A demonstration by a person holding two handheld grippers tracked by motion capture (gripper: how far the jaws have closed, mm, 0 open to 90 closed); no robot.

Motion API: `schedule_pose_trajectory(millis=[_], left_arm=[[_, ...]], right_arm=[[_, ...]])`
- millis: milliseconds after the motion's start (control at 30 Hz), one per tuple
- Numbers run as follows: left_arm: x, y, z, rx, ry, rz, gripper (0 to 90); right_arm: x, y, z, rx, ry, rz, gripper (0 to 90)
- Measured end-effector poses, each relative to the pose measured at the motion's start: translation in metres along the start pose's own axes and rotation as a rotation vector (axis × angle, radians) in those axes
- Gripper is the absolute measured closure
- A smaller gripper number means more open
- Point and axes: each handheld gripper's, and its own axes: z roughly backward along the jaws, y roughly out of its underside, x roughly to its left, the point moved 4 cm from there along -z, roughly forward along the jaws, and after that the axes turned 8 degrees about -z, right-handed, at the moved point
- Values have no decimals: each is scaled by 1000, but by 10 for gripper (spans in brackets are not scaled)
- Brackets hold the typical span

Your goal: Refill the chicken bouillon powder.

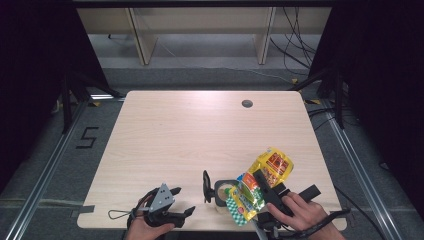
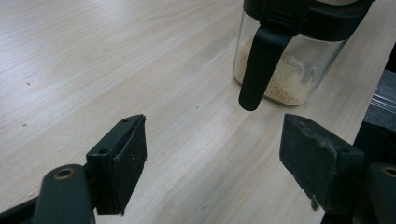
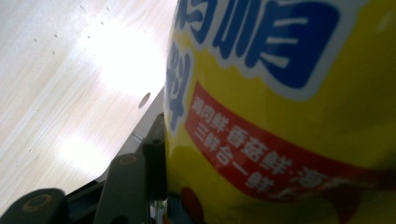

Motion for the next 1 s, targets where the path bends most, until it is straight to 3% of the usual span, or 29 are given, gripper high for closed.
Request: schedule_pose_trajectory(millis=[33, 67, 100, 133, 167, 200, 233, 300, 333, 400, 433, 467, 567, 600, 667, 700, 733, 800, 867, 900, 933, 967, 1000], left_arm=[[2, 1, 2, 25, 0, -22, 228], [-2, 0, 0, -1, 5, 15, 228], [-2, 0, 0, -7, 9, 22, 228], [0, 0, 1, 2, 8, 4, 228], [0, -1, 0, -10, 10, -4, 228], [0, 0, 1, 4, 8, -1, 228], [1, 0, 1, 4, 10, -15, 228], [1, 0, 1, 4, 11, -17, 228], [-1, -1, 0, -5, 7, 18, 228], [-2, 0, 0, -10, 8, 17, 228], [-2, 0, 1, 3, 7, 17, 228], [-1, 0, 1, 5, 8, 13, 228], [0, 0, 0, -3, 9, 9, 228], [0, 0, 1, 3, 10, -7, 228], [-1, 0, 1, 4, 8, 13, 228], [0, 0, 1, 1, 13, 12, 228], [1, 0, 1, 5, 7, -15, 228], [-1, 0, 0, 0, 8, 16, 228], [0, 0, 1, 1, 7, -1, 228], [1, -1, 2, 8, 9, -7, 228], [0, 0, 1, 8, 8, 13, 228], [0, 0, 1, 3, 10, 3, 228], [0, 0, 1, 5, 11, -13, 228]], right_arm=[[1, -1, 0, 1, 16, -2, 515], [2, -3, 0, -7, 8, 1, 516], [1, -6, -1, -29, -20, 16, 516], [0, -7, -2, -36, 12, 33, 516], [0, -8, -2, -38, 13, 35, 516], [0, -7, -2, -35, -18, 26, 516], [0, -7, -2, -33, -16, 31, 516], [0, -6, -2, -31, -15, 33, 516], [-1, -5, -1, -31, 11, 34, 517], [-1, -5, -2, -27, 14, 35, 517], [0, -5, -2, -25, -17, 32, 517], [1, -6, -1, -27, 5, 33, 517], [1, -6, -1, -32, 8, 33, 517], [0, -5, -2, -31, -18, 32, 517], [-1, -4, -1, -23, 16, 33, 524], [0, -4, -1, -22, 13, 31, 527], [0, -4, -2, -23, 10, 32, 528], [2, -5, -2, -28, 4, 37, 528], [3, -6, -2, -30, 1, 32, 529], [3, -5, -3, -30, -28, 31, 529], [2, -4, -2, -28, 5, 34, 529], [2, -3, -2, -24, -14, 27, 529], [1, -3, -2, -21, 4, 30, 529]])
